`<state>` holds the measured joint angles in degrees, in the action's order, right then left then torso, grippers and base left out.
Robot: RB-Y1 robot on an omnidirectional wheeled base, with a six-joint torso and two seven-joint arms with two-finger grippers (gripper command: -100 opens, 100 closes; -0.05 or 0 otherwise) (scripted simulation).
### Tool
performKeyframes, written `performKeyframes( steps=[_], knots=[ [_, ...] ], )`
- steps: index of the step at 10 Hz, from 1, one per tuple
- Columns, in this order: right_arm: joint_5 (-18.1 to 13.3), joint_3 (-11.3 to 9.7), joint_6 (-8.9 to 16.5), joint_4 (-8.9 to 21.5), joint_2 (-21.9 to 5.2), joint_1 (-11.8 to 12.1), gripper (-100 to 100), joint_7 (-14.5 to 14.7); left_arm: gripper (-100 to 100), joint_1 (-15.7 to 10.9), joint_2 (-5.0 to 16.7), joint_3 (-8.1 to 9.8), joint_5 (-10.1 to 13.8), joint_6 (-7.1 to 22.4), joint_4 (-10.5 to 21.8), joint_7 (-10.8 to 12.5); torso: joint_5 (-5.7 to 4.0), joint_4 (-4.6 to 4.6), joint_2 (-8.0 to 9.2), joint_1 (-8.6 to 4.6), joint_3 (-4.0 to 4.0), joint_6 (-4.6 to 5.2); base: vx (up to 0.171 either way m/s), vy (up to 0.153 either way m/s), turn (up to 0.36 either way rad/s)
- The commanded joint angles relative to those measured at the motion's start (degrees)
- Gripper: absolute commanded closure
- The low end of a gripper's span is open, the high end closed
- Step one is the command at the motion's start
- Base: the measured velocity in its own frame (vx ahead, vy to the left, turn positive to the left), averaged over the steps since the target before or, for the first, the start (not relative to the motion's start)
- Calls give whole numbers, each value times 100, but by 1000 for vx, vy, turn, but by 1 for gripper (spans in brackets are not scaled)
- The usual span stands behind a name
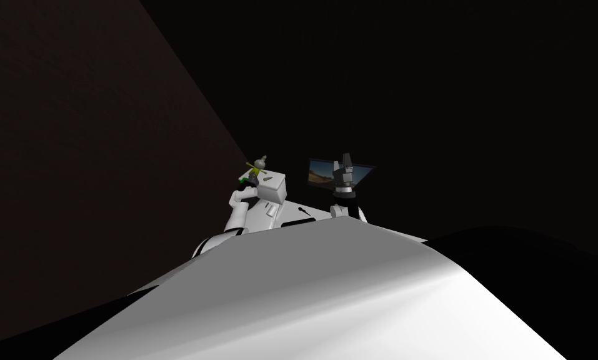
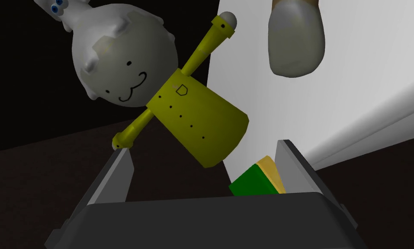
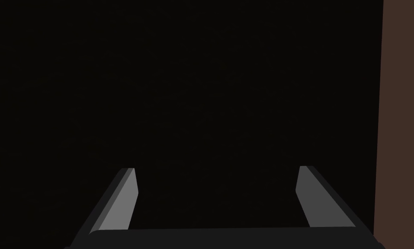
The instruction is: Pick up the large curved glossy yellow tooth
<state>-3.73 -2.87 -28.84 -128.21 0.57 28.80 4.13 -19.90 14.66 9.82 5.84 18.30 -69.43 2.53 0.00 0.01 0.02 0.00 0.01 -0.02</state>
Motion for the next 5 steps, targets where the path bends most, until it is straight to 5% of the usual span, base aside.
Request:
performKeyframes(
  steps=[1,5],
  knots=[
    [0,0,0,0,0,0,0,0,-100,-192,45,20,15,166,286,28,0,0,0,0,0,0,-11,3,-6],
    [0,0,0,0,0,0,0,0,-100,-824,168,124,24,756,986,125,0,0,2,0,1,0,-15,2,-3]
  ],
)
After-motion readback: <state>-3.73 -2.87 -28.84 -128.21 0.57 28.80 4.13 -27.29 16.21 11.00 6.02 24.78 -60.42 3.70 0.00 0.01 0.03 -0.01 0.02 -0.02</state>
